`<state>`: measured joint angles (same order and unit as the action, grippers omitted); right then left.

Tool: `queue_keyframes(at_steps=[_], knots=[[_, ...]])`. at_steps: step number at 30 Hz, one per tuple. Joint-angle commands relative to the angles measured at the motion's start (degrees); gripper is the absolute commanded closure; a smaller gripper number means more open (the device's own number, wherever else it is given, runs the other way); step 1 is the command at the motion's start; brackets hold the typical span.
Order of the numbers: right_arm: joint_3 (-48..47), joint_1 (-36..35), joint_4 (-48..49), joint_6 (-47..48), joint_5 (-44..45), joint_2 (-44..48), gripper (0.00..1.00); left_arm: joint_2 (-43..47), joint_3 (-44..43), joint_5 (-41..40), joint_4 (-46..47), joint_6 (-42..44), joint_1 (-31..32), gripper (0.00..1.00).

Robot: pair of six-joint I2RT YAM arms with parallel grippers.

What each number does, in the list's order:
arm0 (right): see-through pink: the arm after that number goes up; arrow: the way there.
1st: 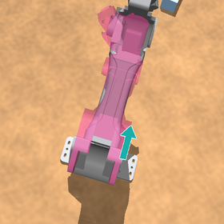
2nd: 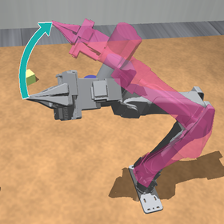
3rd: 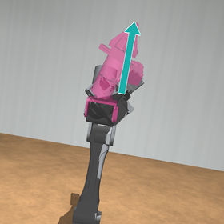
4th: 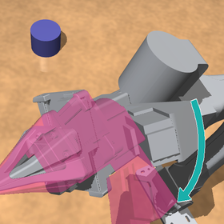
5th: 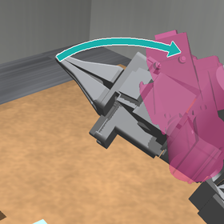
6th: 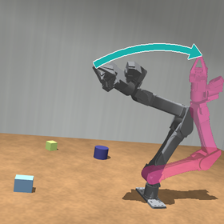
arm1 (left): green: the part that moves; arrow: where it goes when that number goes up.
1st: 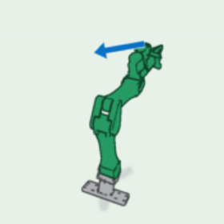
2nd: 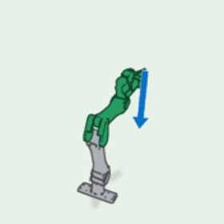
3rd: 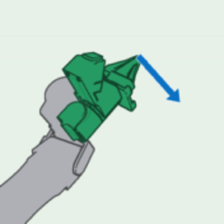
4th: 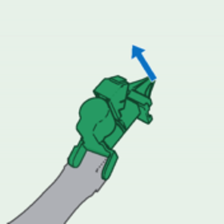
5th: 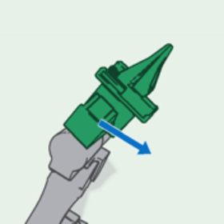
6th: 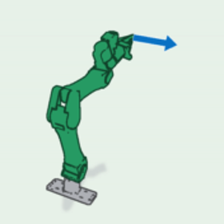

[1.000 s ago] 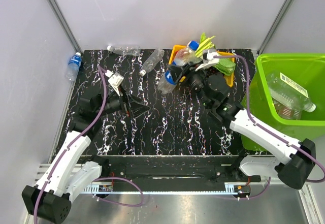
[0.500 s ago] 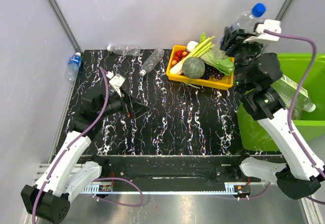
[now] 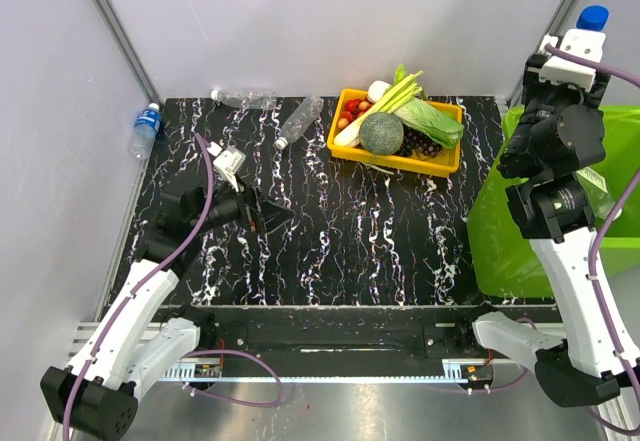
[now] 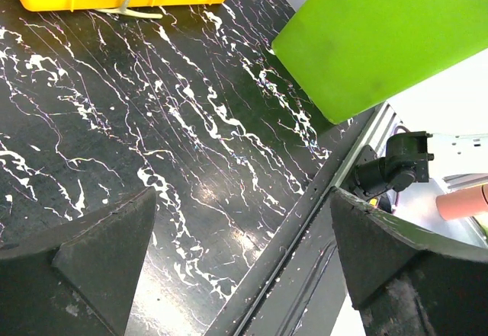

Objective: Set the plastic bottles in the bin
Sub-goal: Place the plastic bottle in the trash bin, then pick up the plastic bottle at the center of the board.

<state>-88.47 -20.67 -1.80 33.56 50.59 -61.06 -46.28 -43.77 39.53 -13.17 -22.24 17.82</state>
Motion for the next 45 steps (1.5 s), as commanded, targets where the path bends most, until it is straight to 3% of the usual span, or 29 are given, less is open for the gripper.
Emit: queue_keyframes(at_steps=[1,5,9,13,17,25,32,37,41,45], knots=[[4.08,2.12,0.05,8.62,2.50,3.57,0.39,-0.56,-2.11,-0.60,1.83,0.97,0.19,0.01],[6.11,2.12,-0.57,10.91,6.01,5.42,0.14,-0.04,-2.20,-1.21,0.78,1.76,0.19,0.01],[7.96,2.12,-0.83,10.30,6.63,8.75,0.01,0.93,-2.11,-2.96,0.78,2.20,0.19,0.01],[5.51,2.12,-6.34,5.22,6.28,10.69,0.01,0.93,-2.29,-3.32,0.16,2.55,0.19,0.01],[2.08,2.12,-14.52,-2.34,0.58,10.96,0.00,0.67,-2.64,-4.72,-0.36,2.73,0.19,0.01],[-1.80,2.12,-27.20,-19.22,-26.83,11.14,0.01,-0.13,-4.04,-14.99,-5.90,4.75,0.19,0.01],[-1.71,2.12,-28.87,-30.91,-51.87,6.93,0.01,-2.58,-5.89,-25.89,-10.12,6.06,-0.07,0.01],[2.93,2.03,-26.07,-37.07,-63.40,5.59,0.06,-7.67,-10.62,-29.33,-11.26,8.26,-1.91,0.01],[8.74,2.03,-22.02,-38.30,-66.93,7.62,0.09,-18.99,-22.21,-29.16,-19.25,9.93,-2.80,0.01],[12.69,2.03,-19.47,-41.02,-71.23,8.06,0.14,-27.87,-30.83,-31.61,-20.40,11.60,-3.67,0.01]])
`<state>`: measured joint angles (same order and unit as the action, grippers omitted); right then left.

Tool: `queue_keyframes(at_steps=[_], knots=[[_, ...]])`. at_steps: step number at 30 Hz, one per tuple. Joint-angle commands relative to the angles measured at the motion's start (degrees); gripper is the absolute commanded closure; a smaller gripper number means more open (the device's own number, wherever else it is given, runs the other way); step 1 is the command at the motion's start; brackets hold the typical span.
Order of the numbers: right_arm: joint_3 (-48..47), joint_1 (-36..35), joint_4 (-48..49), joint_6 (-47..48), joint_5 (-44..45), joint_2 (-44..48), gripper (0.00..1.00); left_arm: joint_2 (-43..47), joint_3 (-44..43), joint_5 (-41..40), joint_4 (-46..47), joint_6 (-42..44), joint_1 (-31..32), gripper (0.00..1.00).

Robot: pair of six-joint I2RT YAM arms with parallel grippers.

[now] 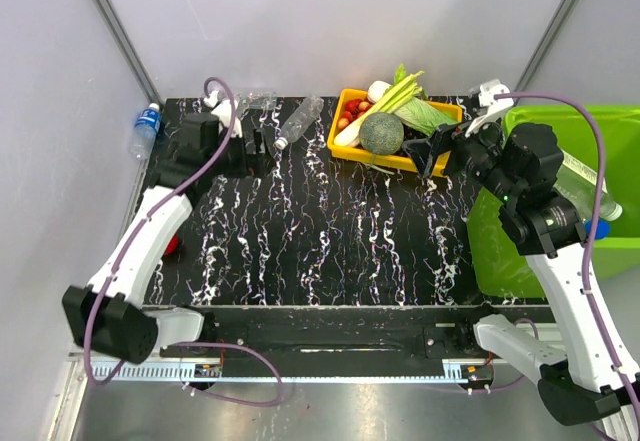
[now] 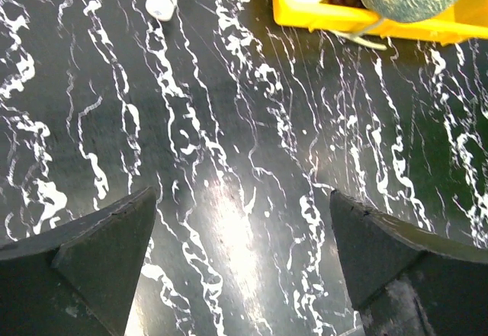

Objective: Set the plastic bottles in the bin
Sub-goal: Pick up the plastic bottle at the center of the board.

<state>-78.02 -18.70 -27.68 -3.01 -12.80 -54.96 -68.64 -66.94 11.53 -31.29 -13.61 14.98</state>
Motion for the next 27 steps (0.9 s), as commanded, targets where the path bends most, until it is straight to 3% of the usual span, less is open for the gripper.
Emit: queue_keyframes(at_steps=[1,13,27], knots=[[3.30,0.07,7.54,-5.86,-8.29,2.05,0.14,-7.45,-9.94,-4.40,-2.29,3.58,-1.09,0.01],[8.50,0.07,8.43,-6.66,-14.70,6.79,0.14,-37.59,-33.67,0.16,-1.31,13.08,-4.52,0.08],[10.78,0.07,12.83,-9.83,-18.32,9.26,0.14,-68.72,-59.79,3.76,-5.98,10.27,-5.75,0.22]])
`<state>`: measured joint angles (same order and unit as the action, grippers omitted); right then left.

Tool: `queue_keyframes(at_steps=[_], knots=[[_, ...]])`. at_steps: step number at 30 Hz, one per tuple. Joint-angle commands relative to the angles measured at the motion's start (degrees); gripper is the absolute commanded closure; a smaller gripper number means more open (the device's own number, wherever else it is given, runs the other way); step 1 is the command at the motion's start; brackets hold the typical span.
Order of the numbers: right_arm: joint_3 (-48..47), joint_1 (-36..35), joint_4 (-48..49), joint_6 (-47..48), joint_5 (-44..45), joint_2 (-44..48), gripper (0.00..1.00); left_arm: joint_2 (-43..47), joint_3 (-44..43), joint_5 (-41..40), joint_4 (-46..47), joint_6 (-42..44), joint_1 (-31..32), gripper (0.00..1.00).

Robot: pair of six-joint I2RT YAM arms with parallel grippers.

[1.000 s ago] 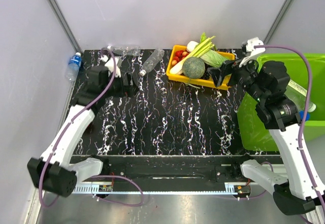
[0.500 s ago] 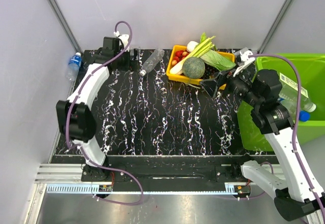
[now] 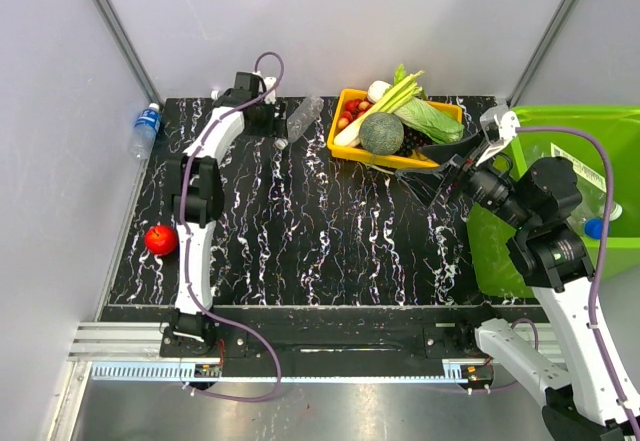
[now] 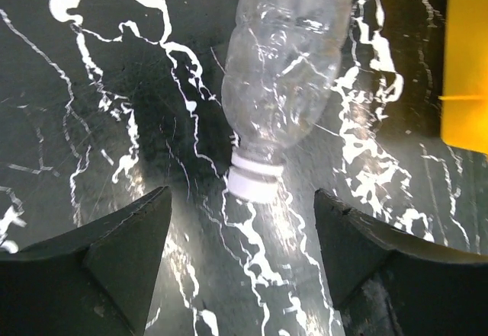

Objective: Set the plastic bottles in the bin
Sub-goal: Pick up the plastic bottle at the center of the board.

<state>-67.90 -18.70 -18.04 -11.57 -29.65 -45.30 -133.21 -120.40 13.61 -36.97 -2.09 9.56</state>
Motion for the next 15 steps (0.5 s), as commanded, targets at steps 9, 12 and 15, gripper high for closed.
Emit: queue_keyframes(at_steps=[9,12,15], knots=[[0.31,0.07,3.63,-0.99,0.20,-2.07,0.14,-10.93,-9.59,4.41,0.67,-4.33,-0.60,0.38],[0.40,0.07,3.63,-0.82,0.56,-2.34,0.14,-10.50,-8.02,5.55,1.20,-5.38,-0.68,0.56],[1.10,0.07,4.42,-1.61,0.99,-2.43,0.14,-9.01,-6.26,7.74,1.38,-6.87,-0.86,0.69]])
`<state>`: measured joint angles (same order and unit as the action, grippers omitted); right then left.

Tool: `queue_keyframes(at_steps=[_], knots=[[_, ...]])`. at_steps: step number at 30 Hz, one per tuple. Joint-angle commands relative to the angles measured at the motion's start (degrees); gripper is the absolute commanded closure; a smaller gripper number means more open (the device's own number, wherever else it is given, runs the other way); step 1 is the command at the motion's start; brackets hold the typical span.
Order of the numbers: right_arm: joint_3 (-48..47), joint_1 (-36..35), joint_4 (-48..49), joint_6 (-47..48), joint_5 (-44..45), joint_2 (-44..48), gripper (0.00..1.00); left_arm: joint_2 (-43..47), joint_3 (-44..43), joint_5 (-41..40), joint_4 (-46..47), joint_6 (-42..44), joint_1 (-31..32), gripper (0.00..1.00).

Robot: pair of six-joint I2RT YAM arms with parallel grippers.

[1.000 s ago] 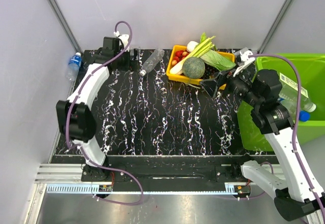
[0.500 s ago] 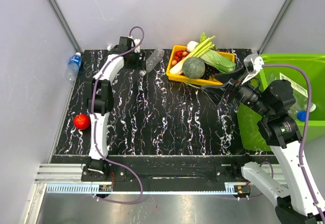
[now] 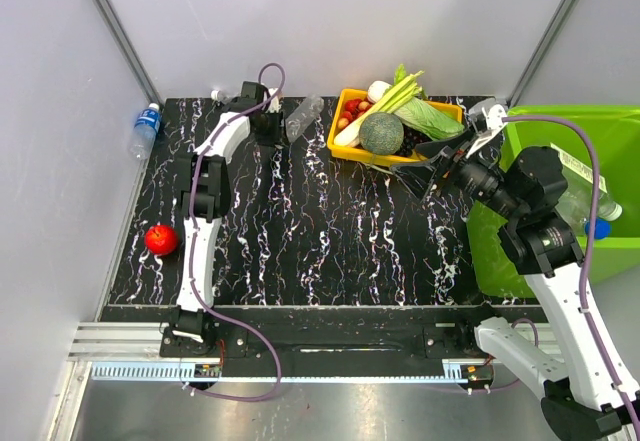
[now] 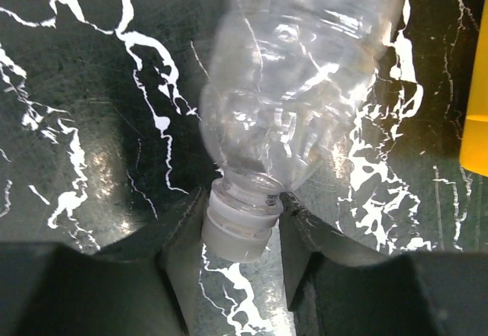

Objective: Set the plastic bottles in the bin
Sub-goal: Pick up the plastic bottle at the center of the board.

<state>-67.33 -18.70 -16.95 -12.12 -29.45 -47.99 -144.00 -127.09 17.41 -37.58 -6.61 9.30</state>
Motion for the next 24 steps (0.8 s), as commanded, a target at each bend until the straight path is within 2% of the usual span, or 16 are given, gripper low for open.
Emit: queue_keyframes(at_steps=[1,4,8,12,15,18,24], knots=[[1.14,0.07,4.11,-1.50,0.97,0.35,0.14,2.41,0.78,4.64,1.55,-3.14,-0.77,0.73],[2.82,0.07,4.91,-3.61,2.46,0.53,0.14,6.61,3.32,6.75,0.76,-6.21,-1.91,0.88],[3.08,0.07,4.47,-6.16,4.58,0.00,0.14,15.14,15.43,9.22,5.23,-10.69,-2.53,1.00],[4.66,0.07,7.63,-6.07,5.45,-2.89,0.13,24.10,24.15,10.19,7.34,-13.94,-2.53,1.00],[2.30,0.07,6.32,-6.77,5.90,-8.07,0.14,32.01,33.01,11.24,12.43,-18.16,-2.62,1.00],[1.68,-0.55,8.07,-8.70,4.93,-10.72,0.13,40.36,41.54,15.54,18.06,-22.12,-2.62,1.00],[2.20,-6.95,11.23,-13.45,9.49,-14.06,0.12,58.29,61.66,21.42,28.42,-25.99,-2.44,1.00]])
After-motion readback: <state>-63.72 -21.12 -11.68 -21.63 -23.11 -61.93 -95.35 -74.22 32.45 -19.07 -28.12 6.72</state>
